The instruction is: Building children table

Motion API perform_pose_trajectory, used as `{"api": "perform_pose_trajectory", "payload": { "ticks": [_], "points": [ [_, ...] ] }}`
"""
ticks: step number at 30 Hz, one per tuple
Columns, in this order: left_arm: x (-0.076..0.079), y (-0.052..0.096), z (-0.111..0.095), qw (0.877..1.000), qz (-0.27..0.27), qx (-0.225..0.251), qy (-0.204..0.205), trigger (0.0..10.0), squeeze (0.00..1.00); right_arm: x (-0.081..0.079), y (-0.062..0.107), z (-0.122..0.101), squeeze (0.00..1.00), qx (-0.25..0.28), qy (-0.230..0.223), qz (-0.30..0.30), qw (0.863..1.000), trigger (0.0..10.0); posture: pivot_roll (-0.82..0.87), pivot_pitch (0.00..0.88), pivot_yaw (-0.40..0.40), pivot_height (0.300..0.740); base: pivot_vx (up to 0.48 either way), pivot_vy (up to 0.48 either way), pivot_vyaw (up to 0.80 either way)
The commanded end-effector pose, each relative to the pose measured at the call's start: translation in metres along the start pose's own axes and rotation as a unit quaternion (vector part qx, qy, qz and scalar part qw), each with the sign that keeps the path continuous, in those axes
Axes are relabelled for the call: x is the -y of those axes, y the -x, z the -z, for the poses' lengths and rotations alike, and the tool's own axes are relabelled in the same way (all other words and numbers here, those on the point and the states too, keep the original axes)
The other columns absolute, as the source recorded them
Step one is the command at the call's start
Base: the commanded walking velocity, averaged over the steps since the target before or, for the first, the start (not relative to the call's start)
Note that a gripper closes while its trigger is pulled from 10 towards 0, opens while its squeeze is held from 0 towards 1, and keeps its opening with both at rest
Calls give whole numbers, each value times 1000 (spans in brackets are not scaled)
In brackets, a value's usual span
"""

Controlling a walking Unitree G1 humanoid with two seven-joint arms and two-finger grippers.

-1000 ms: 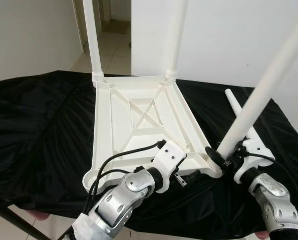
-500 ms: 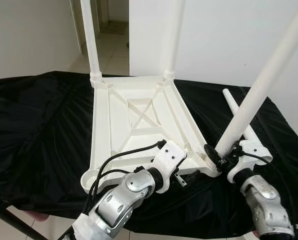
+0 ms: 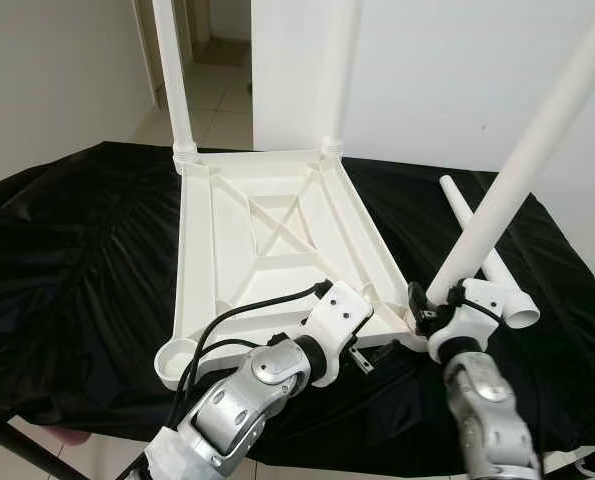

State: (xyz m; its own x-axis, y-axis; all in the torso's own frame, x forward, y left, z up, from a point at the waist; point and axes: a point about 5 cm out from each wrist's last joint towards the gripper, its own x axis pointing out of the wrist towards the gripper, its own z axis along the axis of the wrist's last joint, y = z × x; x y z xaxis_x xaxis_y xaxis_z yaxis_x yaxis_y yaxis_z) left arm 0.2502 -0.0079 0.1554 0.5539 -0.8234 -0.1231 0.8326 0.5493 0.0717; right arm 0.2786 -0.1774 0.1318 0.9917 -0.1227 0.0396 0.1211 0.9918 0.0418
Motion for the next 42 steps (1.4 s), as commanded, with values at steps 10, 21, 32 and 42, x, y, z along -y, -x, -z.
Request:
{"api": "perform_pose_trajectory", "payload": {
  "ticks": [10,21,32,42],
  "points": [
    [5,1,0,999,38,-3,-5,10000,0,-38,6,11,0,-34,-10,-11,999,0,-21,7,-25,740,0,0,0],
    [2,0,0,999,34,-2,-5,10000,0,-43,4,2,1000,-11,-32,-22,999,10000,-33,0,-23,740,0,0,0],
    [-3,1,1,1000,22,-1,-6,10000,0,-26,12,-11,918,40,-17,-37,998,10000,-45,0,-21,740,0,0,0],
    [-15,2,-2,1000,6,4,-15,10000,0,-16,32,-14,0,57,-6,-56,997,10000,-53,0,-21,740,0,0,0]
  ]
}}
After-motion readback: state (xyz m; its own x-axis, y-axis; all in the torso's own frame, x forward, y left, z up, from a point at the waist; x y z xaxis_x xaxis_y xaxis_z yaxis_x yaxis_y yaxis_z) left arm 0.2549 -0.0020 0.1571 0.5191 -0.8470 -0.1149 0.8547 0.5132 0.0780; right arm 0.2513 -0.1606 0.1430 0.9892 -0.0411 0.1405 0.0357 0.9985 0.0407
